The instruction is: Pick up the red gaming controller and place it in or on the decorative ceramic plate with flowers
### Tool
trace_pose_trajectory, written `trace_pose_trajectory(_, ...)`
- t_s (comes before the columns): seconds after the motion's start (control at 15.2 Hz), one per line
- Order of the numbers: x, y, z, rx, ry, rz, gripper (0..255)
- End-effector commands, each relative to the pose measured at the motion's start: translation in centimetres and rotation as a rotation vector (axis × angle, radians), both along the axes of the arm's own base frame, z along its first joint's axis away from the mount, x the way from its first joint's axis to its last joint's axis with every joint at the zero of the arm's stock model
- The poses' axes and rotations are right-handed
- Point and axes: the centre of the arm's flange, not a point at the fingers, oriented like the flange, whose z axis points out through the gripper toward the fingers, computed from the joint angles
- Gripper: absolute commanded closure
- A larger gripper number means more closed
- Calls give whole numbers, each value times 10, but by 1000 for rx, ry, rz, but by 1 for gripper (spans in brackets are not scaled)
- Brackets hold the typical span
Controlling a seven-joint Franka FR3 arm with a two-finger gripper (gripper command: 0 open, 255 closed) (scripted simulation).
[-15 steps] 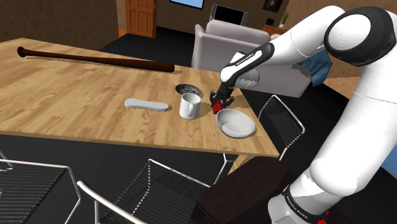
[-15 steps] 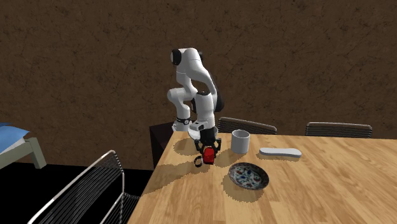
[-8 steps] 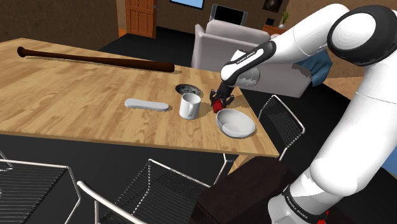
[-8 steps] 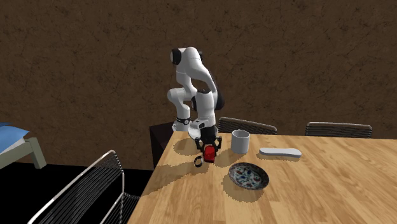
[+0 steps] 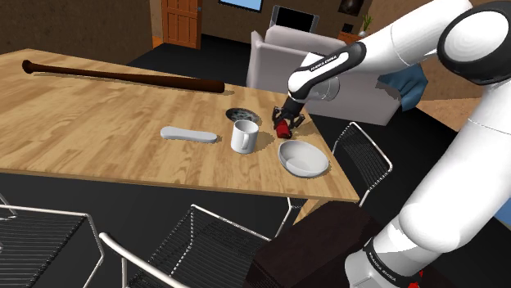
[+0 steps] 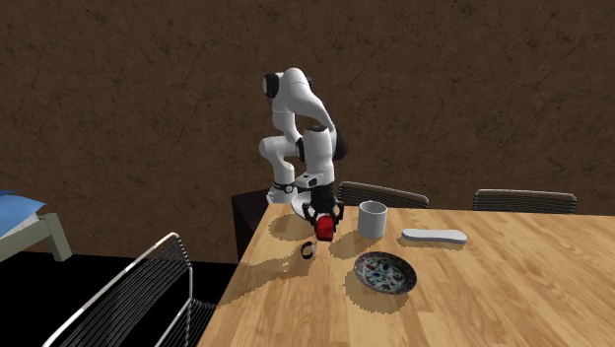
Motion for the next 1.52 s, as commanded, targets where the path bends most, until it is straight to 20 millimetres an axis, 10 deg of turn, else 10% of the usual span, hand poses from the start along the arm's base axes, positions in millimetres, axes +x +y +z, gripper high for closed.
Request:
trace_pose_trajectory(0.0, 0, 0, 11, 0, 0, 0, 255)
trace_pose_trajectory(0.4, 0, 0, 43, 0, 0, 0, 255)
trace_pose_trajectory(1.45, 202, 61, 42, 0, 0, 0, 255)
